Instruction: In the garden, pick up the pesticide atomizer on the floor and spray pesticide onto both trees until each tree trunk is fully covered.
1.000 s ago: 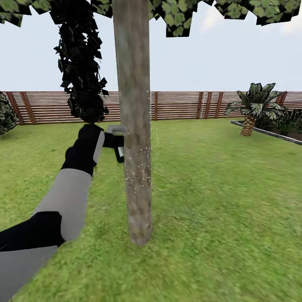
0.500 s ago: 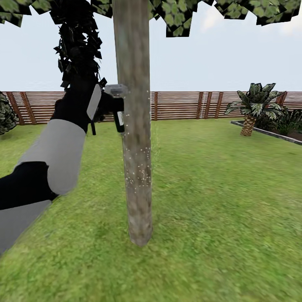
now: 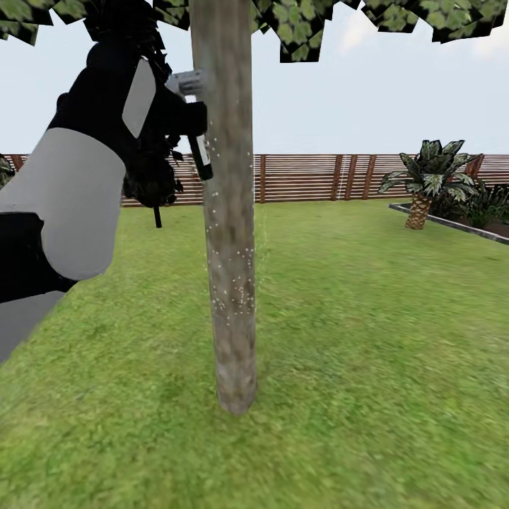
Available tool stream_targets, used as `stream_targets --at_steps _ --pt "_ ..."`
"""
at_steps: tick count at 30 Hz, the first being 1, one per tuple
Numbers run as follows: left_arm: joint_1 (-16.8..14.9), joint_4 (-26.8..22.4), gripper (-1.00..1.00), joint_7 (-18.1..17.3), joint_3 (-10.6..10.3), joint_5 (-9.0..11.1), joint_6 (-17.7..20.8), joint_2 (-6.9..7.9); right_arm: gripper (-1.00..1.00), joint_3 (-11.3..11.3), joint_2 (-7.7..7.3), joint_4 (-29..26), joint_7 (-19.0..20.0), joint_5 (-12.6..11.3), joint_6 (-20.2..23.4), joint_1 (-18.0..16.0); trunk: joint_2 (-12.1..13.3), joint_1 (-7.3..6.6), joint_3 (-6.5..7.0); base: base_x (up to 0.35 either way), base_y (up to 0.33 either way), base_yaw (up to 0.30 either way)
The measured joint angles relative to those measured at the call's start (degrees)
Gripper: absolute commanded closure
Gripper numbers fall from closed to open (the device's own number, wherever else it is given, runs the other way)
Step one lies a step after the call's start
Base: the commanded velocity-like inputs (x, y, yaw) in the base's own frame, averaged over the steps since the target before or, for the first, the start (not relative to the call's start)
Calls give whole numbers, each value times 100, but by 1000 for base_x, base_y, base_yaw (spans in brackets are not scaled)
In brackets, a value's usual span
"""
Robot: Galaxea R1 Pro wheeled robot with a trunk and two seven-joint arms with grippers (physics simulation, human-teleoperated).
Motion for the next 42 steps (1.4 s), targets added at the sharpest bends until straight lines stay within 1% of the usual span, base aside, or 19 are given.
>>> stream_targets --at_steps 2,3,5,7,8,9,15,19,22,29,32,34,38,42 --pt "-43 3 100 6 -1 322 -1 -1 -100 0 0 -2 0 0 0 0 1 0 0 0 0 0" --pt "-49 3 100 7 -1 366 -2 -1 -100 0 0 -1 0 0 0 0 1 0 -1 0 0 0" --pt "-65 9 100 7 3 531 -2 -5 -100 0 0 2 0 0 0 0 1 0 -1 0 0 0" --pt "-70 11 100 4 7 614 0 -123 -100 0 0 2 0 0 0 0 1 0 -1 0 0 0" --pt "-71 12 100 3 8 626 0 -195 -100 0 0 3 0 0 0 0 1 0 -1 0 0 0" --pt "-71 12 100 3 7 598 -2 -219 -100 -2 0 1 0 0 0 0 1 0 -1 0 0 0" --pt "-73 163 100 8 18 602 -10 -219 -100 -1 0 2 0 0 0 0 1 0 -1 0 0 0" --pt "-72 534 100 11 25 599 -17 -219 -100 -2 0 -1 0 -1 0 0 2 1 -1 0 0 0" --pt "-72 899 100 17 32 594 -32 -219 -100 -2 0 2 0 0 0 0 2 1 -1 0 0 0" --pt "-73 1241 100 27 41 602 -46 -219 -100 0 0 2 0 0 0 0 1 0 -1 0 0 0" --pt "-71 1576 100 43 47 594 -64 -219 -100 0 0 4 0 -1 0 0 2 1 -1 0 0 0" --pt "-72 1689 100 53 50 585 -82 -219 -100 -3 0 3 0 0 0 0 1 0 -1 0 0 0" --pt "-73 1643 100 54 19 586 -90 -219 -100 -3 0 -1 0 0 0 0 1 0 0 0 0 0" --pt "-74 1065 100 39 7 582 -77 -218 -100 -8 0 -2 0 -2 0 0 0 0 0 0 0 0"
